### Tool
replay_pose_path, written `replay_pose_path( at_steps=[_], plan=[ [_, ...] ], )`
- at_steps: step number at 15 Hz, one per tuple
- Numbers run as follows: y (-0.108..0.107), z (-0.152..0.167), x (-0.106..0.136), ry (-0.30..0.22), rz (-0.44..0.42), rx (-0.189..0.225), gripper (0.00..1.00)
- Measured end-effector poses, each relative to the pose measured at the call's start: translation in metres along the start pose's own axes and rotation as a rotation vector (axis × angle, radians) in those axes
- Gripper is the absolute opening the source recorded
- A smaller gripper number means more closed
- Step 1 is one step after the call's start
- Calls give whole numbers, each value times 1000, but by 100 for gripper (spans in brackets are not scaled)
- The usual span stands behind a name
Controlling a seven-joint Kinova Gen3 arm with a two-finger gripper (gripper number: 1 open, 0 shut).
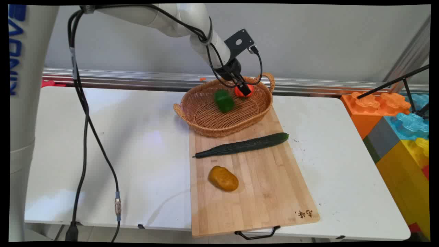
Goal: Pick up the potato from the cutting board
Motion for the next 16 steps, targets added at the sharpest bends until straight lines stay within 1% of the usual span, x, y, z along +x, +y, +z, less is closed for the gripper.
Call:
replay_pose_path(
  at_steps=[4,5,8,10,12,14,16],
  plan=[
    [3,-13,9,38,-1,10,100],
    [5,-21,11,50,-3,9,100],
    [20,-52,17,84,2,-2,100],
    [35,-83,15,91,10,-18,100],
    [52,-109,3,71,19,-45,100],
    [70,-133,-18,30,35,-79,100],
    [84,-151,-39,-9,58,-108,100]
  ],
)
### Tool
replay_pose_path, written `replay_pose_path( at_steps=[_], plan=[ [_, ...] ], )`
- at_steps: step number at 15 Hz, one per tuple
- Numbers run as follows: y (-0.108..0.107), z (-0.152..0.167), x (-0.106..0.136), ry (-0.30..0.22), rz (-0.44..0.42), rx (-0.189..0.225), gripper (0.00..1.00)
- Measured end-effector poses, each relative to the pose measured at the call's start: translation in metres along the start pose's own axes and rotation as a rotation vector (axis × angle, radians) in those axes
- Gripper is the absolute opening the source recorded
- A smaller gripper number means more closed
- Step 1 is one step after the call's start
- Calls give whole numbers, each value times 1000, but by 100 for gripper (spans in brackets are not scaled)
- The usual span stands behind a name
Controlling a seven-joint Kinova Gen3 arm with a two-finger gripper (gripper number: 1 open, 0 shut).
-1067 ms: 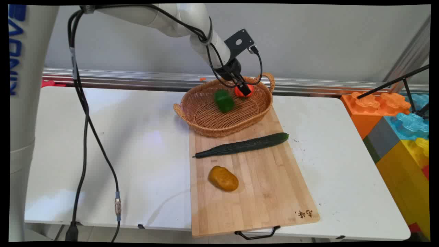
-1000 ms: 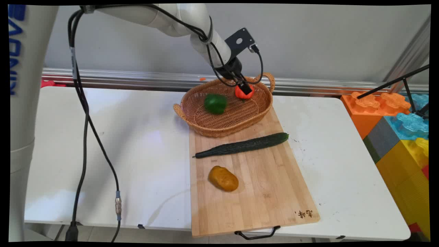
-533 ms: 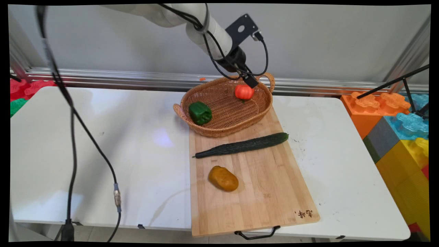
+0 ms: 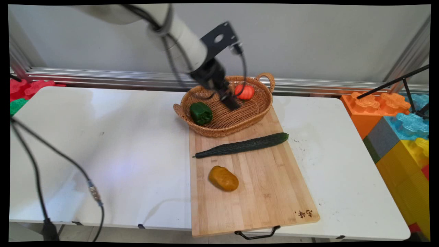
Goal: Pick up the potato from the cutting board
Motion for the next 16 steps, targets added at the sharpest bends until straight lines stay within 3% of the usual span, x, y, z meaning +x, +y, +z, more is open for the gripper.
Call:
replay_pose_path(
  at_steps=[4,6,10,16],
  plan=[
    [37,-23,-46,-67,114,-87,100],
    [53,-28,-64,-73,189,-126,100],
    [77,-20,-81,-56,295,-171,100],
    [101,17,-91,-44,357,-213,100]
  ],
)
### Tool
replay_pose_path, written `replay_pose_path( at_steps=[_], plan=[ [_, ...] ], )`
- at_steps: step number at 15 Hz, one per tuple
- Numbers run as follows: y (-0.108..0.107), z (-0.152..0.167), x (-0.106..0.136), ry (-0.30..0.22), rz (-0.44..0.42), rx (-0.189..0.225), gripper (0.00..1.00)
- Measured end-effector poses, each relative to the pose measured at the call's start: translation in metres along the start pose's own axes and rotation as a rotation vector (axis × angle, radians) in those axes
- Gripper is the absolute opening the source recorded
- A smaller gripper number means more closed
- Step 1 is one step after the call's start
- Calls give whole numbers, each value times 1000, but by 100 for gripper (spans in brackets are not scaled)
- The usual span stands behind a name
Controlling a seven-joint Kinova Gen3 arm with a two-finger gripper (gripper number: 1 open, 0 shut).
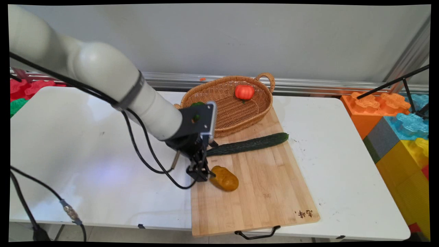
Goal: Pick up the potato from the cutting board
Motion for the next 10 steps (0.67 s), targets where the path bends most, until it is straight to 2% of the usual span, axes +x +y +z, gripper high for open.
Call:
replay_pose_path(
  at_steps=[6,10],
  plan=[
    [5,48,5,6,32,-34,100],
    [3,67,7,6,38,-45,100]
  ],
)
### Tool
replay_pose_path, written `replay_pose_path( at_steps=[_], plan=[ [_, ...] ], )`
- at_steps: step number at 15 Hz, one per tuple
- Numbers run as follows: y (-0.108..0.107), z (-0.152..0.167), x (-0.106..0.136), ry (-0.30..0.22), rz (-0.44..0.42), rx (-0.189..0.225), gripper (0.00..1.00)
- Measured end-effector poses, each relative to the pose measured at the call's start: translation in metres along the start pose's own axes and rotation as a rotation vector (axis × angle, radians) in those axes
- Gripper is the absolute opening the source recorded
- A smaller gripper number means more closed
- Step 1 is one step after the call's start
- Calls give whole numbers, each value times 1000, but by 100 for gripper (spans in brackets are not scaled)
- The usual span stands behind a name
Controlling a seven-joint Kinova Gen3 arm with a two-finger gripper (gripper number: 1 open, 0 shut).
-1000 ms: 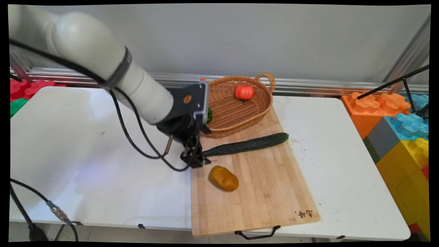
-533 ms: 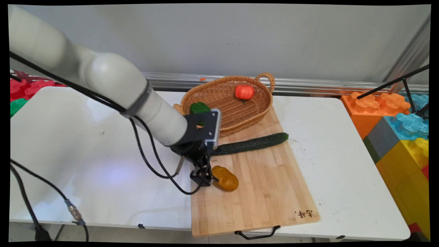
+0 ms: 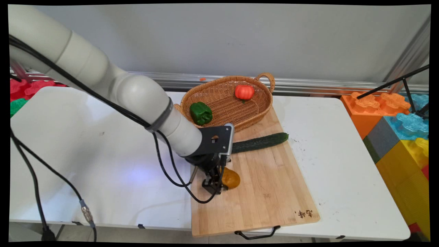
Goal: Pick up the potato from the cutting board, then place the picked object in the vegetable basket
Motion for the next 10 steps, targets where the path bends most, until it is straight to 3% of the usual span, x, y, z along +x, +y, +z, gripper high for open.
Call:
replay_pose_path(
  at_steps=[1,2,6,10],
  plan=[
    [0,4,1,2,1,-4,100],
    [0,6,2,4,2,-7,0],
    [-2,7,3,8,0,-11,0],
    [-6,-14,12,31,-31,6,0]
  ],
)
